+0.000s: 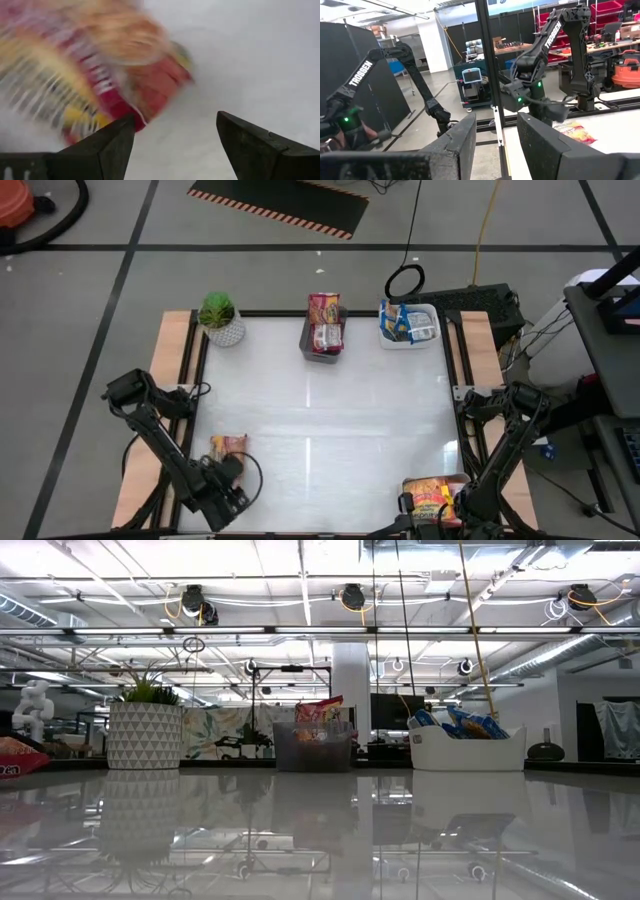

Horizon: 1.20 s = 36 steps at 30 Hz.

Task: Sort Maruchan noodles
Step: Put the red noodle pack into the black bin

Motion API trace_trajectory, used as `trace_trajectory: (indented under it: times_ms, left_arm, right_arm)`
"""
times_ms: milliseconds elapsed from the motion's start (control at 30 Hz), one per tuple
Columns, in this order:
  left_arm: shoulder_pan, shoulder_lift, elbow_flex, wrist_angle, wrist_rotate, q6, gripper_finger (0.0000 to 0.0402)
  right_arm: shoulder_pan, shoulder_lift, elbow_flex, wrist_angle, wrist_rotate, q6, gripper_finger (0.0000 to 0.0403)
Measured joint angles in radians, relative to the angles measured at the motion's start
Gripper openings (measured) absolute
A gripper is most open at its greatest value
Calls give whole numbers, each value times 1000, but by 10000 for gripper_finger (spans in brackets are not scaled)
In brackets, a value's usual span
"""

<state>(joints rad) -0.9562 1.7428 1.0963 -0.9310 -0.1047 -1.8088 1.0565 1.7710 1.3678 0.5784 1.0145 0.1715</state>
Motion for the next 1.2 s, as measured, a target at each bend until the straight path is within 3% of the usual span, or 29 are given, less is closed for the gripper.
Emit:
trace_trajectory:
  times_ms: [100,167,500,833,1200]
  left_arm:
    - [-9,0,-40,175,-88,213,282]
    - [-15,0,-44,203,-151,281,282]
    - [-26,0,-44,92,-365,256,282]
    - [-15,0,-45,53,-330,223,282]
    - [36,0,1,68,-410,406,282]
  right_arm:
    - [1,0,0,0,0,0,139]
    - [1,0,0,1,0,0,139]
    - [1,0,0,12,-53,15,139]
    - [7,0,0,11,-53,27,139]
    - [18,0,0,-15,-53,82,139]
